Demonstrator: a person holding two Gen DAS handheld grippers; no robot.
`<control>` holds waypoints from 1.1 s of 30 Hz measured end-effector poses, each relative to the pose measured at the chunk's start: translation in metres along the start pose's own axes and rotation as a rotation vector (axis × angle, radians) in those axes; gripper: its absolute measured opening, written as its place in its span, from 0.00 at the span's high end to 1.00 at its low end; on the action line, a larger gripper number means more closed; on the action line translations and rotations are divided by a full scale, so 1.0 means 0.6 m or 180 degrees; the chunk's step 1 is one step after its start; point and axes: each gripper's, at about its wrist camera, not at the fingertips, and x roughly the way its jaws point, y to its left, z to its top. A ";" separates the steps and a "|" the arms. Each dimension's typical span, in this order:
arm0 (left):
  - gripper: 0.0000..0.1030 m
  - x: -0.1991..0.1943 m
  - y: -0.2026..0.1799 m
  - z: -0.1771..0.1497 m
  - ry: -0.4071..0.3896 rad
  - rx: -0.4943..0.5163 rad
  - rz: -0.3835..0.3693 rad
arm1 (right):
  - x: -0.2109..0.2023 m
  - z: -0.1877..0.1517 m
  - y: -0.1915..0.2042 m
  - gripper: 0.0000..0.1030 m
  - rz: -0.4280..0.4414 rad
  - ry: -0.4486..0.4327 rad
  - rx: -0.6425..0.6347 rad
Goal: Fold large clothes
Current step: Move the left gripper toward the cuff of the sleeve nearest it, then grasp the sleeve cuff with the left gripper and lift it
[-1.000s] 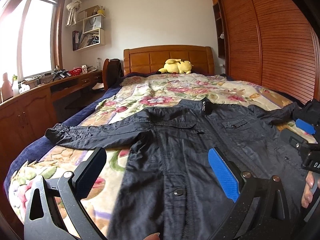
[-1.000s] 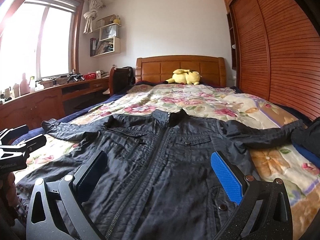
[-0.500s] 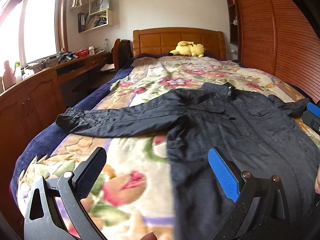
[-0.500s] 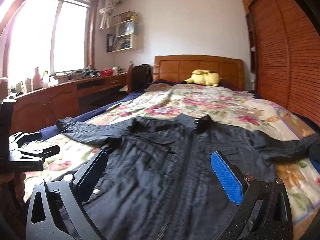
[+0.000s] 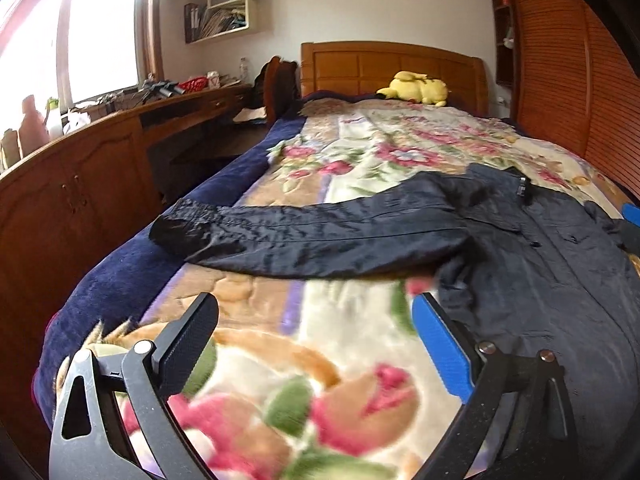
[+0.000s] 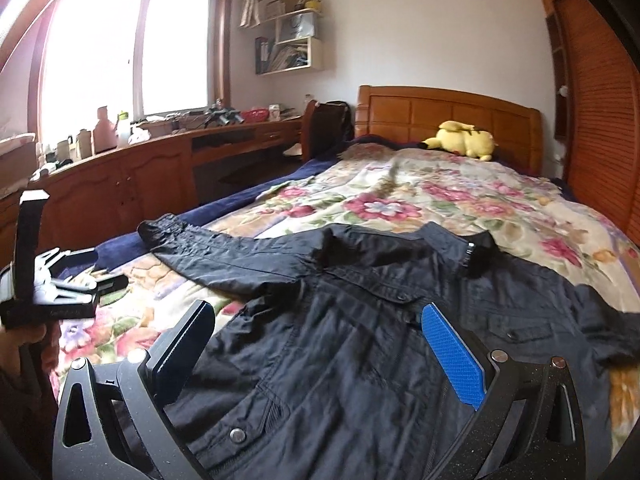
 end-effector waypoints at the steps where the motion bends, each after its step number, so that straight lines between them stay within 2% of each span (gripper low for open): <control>1: 0.07 0.008 0.008 0.002 0.0027 -0.0021 -0.0001 | 0.007 0.001 -0.001 0.00 0.0014 0.0015 -0.0039; 4: 0.09 0.034 0.040 0.010 0.0104 -0.0091 0.0045 | 0.029 -0.002 -0.007 0.00 0.0071 0.0088 -0.0143; 7: 0.11 0.062 0.075 0.015 0.0156 -0.0164 0.0211 | 0.051 -0.009 -0.024 0.00 0.0114 0.0205 -0.0130; 12: 0.13 0.118 0.140 0.020 0.0325 -0.0361 0.0336 | 0.053 -0.025 -0.040 0.00 0.0064 0.0345 -0.0284; 16: 0.13 0.156 0.188 0.031 0.0403 -0.0525 0.0398 | 0.057 -0.028 -0.066 0.00 0.0041 0.0389 -0.0236; 21: 0.17 0.200 0.238 0.048 0.0479 -0.0736 0.0478 | 0.089 -0.019 -0.037 0.00 -0.0017 0.0422 -0.0267; 24: 0.20 0.216 0.259 0.050 0.0502 -0.0910 0.0430 | 0.077 -0.019 -0.026 0.00 -0.0032 0.0421 -0.0284; 33: 0.28 0.272 0.299 0.063 0.0551 -0.1150 0.0481 | 0.089 -0.025 -0.028 0.00 -0.0041 0.0471 -0.0276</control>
